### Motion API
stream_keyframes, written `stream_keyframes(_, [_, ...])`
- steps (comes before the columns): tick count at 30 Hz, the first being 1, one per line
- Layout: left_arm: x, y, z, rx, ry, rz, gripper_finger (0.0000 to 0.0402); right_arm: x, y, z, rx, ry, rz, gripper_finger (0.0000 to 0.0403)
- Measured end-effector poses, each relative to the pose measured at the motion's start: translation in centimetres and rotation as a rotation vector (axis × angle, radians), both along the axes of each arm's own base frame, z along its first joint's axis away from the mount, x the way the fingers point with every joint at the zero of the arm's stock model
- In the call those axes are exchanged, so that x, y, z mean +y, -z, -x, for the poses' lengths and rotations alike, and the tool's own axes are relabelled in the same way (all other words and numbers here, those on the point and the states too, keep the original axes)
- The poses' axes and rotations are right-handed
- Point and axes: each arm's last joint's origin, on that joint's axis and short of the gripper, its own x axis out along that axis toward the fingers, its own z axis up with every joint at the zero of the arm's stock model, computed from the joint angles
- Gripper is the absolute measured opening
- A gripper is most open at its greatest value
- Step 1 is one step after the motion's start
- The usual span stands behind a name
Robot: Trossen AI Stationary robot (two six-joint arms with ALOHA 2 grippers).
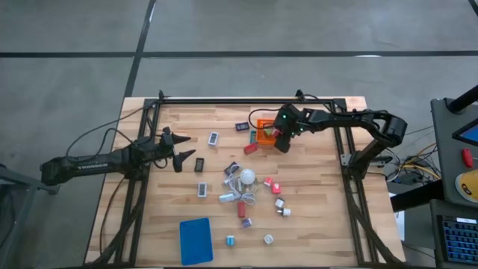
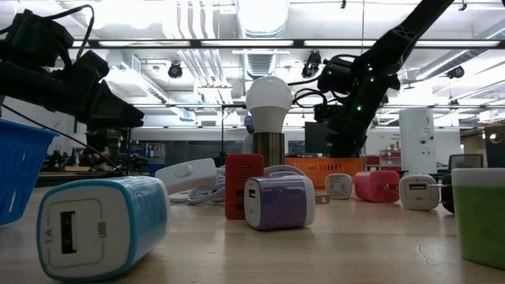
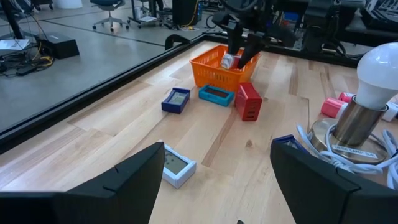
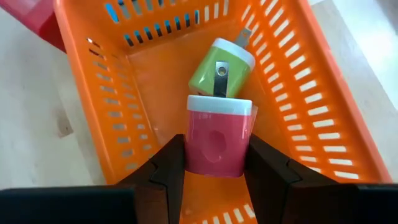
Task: Pick & Place Office items
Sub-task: Put the top pink charger adapter into the orange bin
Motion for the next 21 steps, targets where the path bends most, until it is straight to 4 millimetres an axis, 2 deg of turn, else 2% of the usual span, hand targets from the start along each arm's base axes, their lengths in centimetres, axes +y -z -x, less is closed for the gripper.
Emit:
stream_keyframes(14, [0.00, 0.04, 0.01, 0.004, -0.001, 0.001, 0.0300, 0.01, 0.01, 0.11, 0.014, 0.005, -0.009, 0.0124])
stream_keyframes(21, [0.00, 0.04, 0.01, 0.004, -0.001, 0.001, 0.0300, -0.01, 0.00, 0.09, 0.013, 0.010, -0.006, 0.0223])
